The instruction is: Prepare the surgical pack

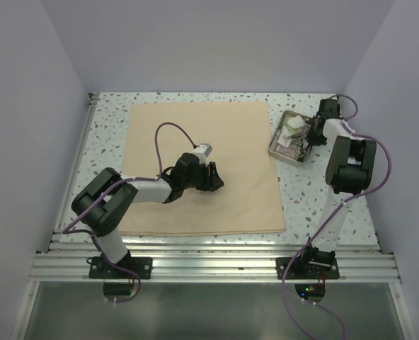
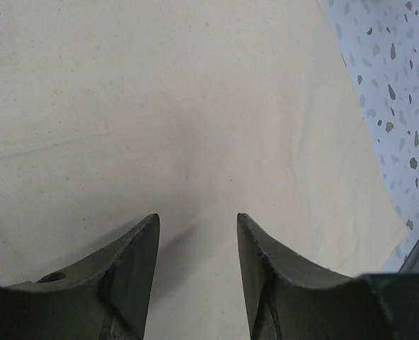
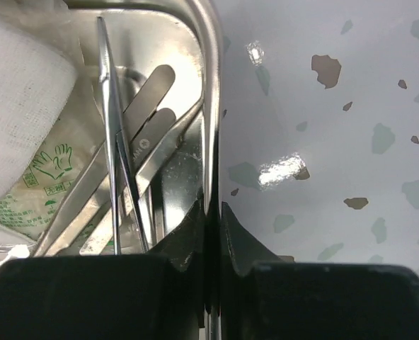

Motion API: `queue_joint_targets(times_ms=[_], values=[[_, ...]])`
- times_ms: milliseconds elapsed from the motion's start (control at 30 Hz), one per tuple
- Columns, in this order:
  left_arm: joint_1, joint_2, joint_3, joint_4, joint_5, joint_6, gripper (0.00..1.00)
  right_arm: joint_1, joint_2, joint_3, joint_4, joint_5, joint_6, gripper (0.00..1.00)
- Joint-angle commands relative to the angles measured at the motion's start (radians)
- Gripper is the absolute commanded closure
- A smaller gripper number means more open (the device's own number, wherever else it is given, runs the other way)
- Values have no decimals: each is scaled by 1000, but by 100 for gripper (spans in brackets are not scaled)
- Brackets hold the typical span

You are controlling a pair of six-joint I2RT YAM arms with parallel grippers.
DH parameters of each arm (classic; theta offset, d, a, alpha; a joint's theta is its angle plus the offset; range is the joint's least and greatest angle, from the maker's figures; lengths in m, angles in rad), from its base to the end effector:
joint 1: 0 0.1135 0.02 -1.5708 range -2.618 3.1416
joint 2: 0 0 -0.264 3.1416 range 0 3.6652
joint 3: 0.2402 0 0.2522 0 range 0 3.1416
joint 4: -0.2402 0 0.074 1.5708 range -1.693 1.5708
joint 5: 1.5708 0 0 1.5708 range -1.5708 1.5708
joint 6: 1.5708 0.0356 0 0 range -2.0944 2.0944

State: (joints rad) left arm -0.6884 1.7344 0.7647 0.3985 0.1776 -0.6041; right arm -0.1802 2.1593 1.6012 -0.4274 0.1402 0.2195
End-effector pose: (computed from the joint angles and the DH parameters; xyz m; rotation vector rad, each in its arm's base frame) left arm 0.2607 -0.2226 0.1469 0.2070 2.2751 -0.9125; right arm 0.4580 -0.0885 0.1632 0.5590 2.4879 -0.1639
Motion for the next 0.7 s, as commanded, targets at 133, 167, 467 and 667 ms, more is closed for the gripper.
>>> queue_joint_targets(times_ms=[133, 167, 467, 667], values=[[4, -35, 12, 2, -10, 35, 48, 1, -68, -46, -5, -36, 20, 100], [4, -36, 12, 2, -12, 35, 48, 1, -79, -47, -8, -42, 23, 100], [4, -35, 12, 0, -15, 36, 48, 2, -226, -104, -14, -103, 40, 100], [4, -35, 15, -1, -17, 36, 48, 2, -299, -199, 30, -227, 57, 100]])
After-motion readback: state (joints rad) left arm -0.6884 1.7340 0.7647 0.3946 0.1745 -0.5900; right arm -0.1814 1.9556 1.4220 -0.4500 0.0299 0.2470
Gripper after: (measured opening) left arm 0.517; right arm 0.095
